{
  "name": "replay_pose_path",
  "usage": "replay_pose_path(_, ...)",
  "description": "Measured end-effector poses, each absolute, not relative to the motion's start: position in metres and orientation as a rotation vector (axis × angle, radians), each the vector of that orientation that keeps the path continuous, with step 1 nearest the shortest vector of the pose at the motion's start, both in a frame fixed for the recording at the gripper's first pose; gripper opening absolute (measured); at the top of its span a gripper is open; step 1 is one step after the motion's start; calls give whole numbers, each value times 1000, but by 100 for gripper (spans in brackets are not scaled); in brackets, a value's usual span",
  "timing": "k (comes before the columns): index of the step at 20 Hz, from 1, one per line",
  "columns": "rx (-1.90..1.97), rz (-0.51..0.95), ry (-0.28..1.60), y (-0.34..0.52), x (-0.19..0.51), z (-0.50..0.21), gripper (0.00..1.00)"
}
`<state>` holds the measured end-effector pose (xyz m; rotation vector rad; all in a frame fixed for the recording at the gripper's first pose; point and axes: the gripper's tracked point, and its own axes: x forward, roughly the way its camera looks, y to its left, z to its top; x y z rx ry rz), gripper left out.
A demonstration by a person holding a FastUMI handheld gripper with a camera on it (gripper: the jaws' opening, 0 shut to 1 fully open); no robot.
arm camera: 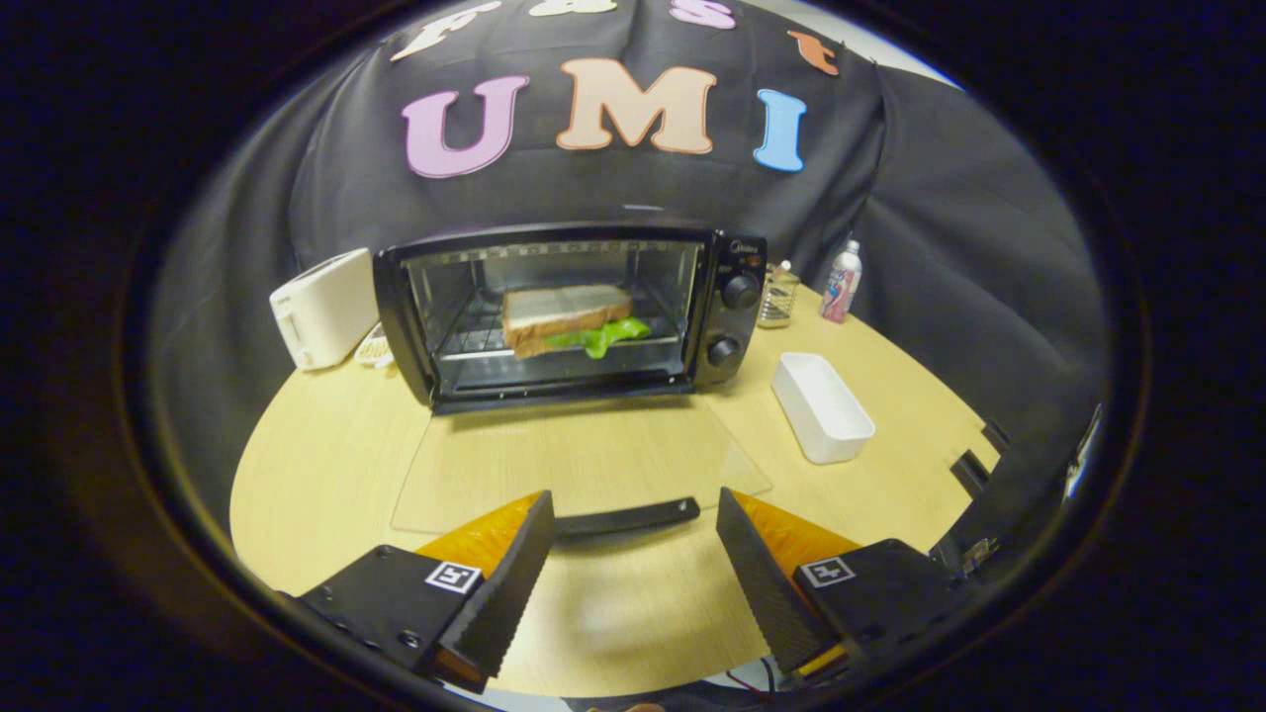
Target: Open the toaster oven, put the food inside, and close the toaster oven door.
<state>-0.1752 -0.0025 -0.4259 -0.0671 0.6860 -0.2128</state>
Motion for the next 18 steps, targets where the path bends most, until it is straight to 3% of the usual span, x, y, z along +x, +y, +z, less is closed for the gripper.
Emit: replay_pose_path(18, -99, -99, 848, 16, -184, -493, 100)
